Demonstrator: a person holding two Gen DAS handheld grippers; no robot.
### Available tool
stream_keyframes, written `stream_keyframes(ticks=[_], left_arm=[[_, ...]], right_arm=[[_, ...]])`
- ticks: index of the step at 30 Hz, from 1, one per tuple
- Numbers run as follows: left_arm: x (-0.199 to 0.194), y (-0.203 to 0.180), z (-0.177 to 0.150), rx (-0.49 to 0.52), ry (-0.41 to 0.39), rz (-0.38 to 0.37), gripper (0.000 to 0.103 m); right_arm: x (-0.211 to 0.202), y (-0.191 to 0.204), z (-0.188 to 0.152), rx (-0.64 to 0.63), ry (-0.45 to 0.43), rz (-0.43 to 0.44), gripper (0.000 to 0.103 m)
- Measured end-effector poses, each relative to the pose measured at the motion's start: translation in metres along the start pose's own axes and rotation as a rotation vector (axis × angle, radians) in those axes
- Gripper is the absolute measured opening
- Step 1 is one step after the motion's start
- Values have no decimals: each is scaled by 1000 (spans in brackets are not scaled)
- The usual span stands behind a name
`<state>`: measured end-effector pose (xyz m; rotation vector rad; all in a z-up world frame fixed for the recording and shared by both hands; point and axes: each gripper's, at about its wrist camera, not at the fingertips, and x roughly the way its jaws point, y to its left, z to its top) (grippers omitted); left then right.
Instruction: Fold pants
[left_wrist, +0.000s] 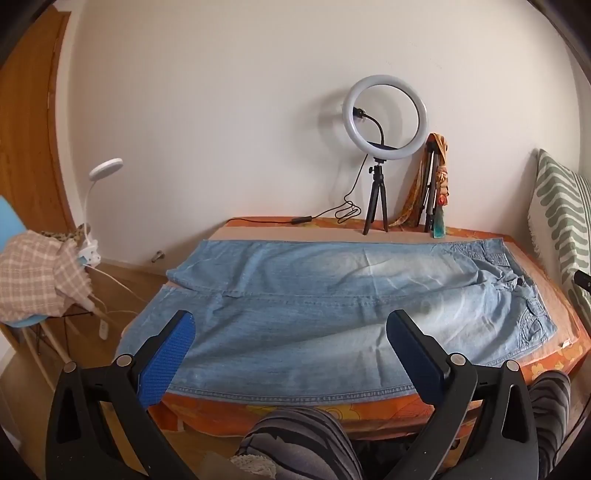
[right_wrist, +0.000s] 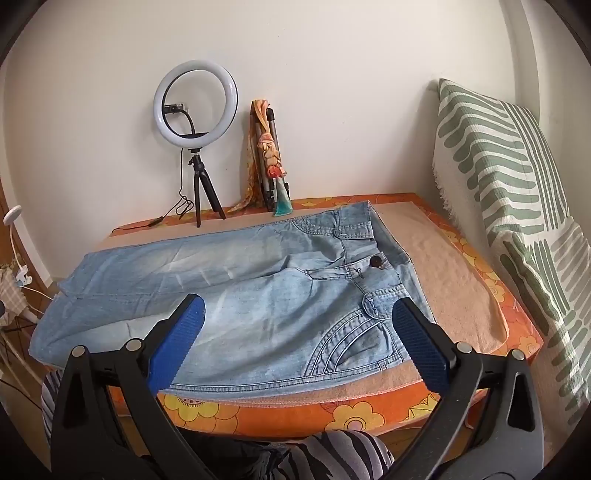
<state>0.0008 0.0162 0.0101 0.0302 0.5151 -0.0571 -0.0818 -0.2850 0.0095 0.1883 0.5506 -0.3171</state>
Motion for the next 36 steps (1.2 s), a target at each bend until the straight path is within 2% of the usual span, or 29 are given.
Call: stream_keyframes(ticks=[10, 36], left_arm=[[-1, 11, 2, -17, -4, 28, 103], [1, 24, 7, -49, 2, 68, 103]], right_arm=[[-4, 14, 1, -41, -47, -54, 103], [-7, 14, 5, -48, -73, -64, 103]])
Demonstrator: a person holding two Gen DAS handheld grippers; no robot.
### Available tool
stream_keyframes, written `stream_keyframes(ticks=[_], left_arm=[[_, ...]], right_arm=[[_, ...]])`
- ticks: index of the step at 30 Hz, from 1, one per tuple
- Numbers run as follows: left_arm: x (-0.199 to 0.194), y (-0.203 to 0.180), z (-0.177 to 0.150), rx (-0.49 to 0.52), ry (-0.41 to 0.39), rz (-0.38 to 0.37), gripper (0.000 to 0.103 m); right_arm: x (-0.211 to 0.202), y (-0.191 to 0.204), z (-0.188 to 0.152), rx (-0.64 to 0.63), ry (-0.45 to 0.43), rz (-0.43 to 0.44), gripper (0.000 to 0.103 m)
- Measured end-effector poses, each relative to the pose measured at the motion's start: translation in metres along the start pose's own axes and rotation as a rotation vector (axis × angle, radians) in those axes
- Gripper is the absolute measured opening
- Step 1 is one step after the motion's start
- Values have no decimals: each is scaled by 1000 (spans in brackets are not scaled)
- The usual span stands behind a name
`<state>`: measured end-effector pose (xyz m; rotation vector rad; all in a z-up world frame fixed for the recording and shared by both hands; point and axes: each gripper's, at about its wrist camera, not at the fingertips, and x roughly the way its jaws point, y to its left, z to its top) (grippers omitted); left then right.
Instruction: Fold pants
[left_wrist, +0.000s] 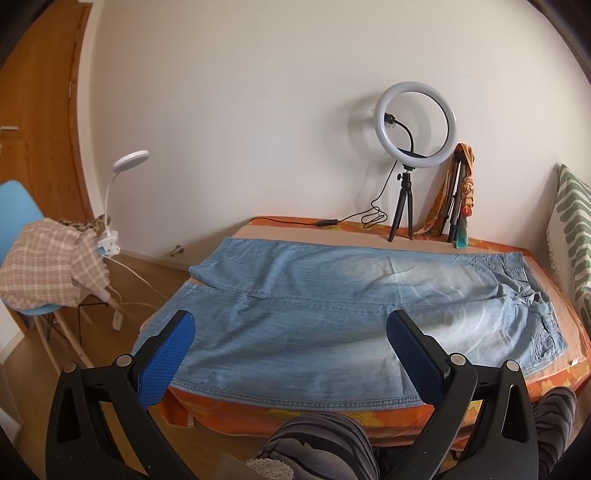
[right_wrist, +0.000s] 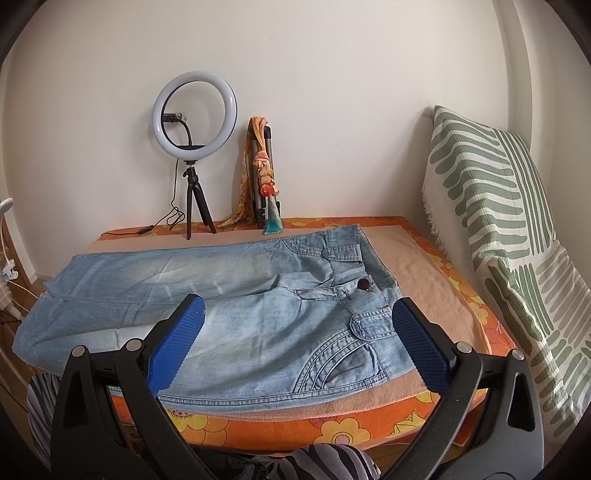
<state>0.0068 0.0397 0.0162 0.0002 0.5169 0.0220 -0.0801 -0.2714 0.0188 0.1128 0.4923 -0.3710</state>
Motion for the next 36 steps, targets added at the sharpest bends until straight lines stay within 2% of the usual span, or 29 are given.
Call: stream_keyframes(ticks=[36], left_arm=[[-1, 3, 3, -3, -11, 7, 103]], right_arm=[[-2, 8, 2, 0, -23, 17, 103]])
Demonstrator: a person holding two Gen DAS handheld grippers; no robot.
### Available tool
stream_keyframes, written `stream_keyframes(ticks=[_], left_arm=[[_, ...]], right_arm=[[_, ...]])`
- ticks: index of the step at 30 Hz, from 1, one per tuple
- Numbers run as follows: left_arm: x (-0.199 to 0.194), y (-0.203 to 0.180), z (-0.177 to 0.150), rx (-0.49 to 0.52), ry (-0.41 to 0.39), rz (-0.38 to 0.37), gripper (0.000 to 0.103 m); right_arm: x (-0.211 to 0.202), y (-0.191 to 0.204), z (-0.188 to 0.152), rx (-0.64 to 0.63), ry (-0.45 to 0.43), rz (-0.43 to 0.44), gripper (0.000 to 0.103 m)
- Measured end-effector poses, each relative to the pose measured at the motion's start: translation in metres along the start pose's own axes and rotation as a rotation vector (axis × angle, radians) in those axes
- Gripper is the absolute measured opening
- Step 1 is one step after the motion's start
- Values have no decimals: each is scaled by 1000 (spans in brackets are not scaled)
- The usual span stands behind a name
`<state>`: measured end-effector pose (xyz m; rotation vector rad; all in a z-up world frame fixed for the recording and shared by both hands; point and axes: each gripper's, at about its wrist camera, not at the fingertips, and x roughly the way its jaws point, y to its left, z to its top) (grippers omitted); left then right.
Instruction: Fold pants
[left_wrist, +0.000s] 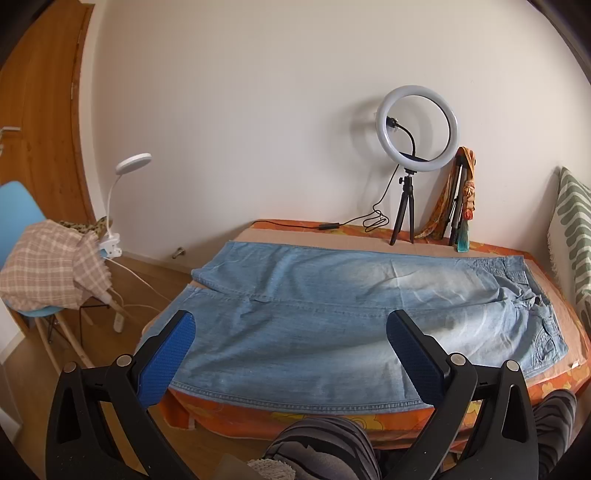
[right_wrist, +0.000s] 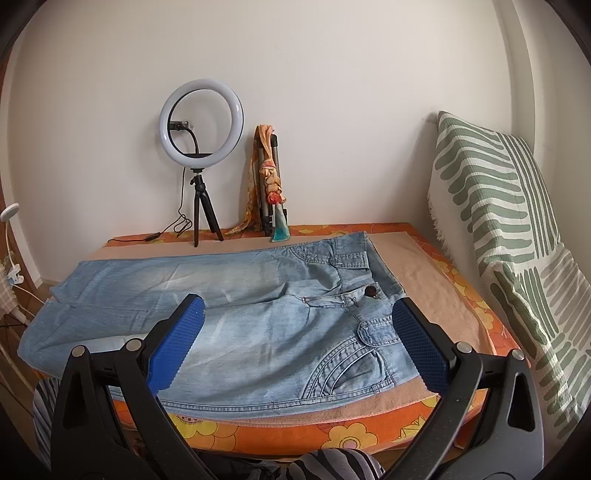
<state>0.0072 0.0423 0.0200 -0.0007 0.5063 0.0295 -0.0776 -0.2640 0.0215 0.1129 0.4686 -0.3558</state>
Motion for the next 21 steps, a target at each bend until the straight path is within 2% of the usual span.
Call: stream_keyframes(ticks=[7, 12, 17, 21], left_arm=[[3, 5, 1, -4, 4, 13, 103], [8, 19, 1, -7, 0, 52, 103], [17, 43, 3, -14, 3, 102, 103], [28, 68, -3, 22, -8, 125, 103]], right_arm=[[2, 2, -1, -6, -3, 19, 103], [12, 8, 1, -29, 5, 84, 103], [30, 25, 3, -104, 24, 202, 103], [54, 47, -5, -208, 98, 310, 103]])
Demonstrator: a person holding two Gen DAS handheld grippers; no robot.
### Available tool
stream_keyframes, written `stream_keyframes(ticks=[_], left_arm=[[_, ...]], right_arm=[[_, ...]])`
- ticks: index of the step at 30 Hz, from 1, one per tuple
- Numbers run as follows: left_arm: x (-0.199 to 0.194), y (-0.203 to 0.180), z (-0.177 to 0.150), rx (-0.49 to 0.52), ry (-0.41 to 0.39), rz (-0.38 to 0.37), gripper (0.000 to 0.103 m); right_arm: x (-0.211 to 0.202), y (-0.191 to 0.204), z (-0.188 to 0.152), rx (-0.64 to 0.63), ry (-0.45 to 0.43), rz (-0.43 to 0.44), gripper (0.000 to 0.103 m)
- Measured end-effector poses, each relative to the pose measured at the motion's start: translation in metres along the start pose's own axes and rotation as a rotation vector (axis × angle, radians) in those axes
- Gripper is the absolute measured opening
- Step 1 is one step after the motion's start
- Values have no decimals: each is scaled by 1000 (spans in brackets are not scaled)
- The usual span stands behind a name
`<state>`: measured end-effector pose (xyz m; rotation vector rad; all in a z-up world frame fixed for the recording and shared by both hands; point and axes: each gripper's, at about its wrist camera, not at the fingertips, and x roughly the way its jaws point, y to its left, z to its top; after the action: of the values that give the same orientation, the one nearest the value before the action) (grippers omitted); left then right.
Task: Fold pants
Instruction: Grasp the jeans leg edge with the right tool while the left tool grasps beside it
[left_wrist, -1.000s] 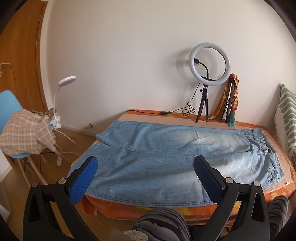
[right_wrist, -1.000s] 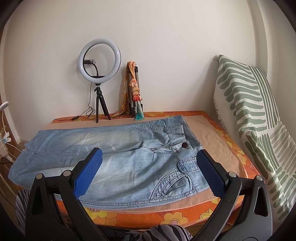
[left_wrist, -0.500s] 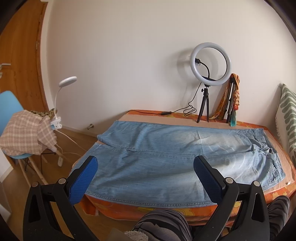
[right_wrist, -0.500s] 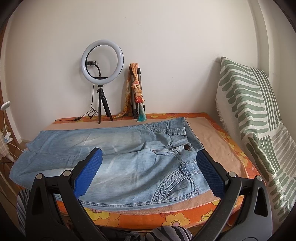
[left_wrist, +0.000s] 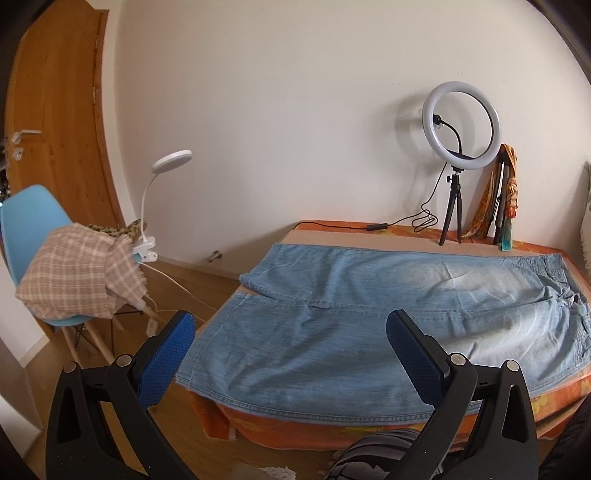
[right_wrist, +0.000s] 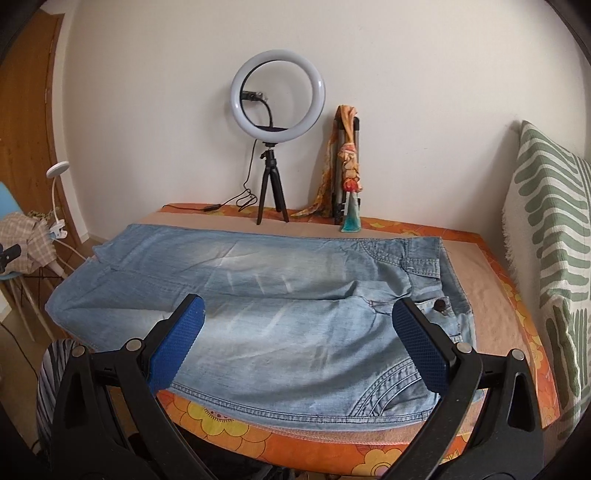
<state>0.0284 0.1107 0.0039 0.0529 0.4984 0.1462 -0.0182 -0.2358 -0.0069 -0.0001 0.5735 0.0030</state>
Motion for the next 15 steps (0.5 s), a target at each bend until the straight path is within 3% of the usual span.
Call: stream_keyframes(ticks=[5, 8, 15], left_arm=[[31, 27, -20, 62, 62, 38, 103], [51, 41, -37, 82, 114, 72, 103], [84, 62, -62, -7, 231, 55, 103]], right_arm=[[38, 26, -20, -166, 129, 95, 102], [60, 38, -36, -239, 213, 136, 93], [101, 66, -77, -402, 351, 231, 88]])
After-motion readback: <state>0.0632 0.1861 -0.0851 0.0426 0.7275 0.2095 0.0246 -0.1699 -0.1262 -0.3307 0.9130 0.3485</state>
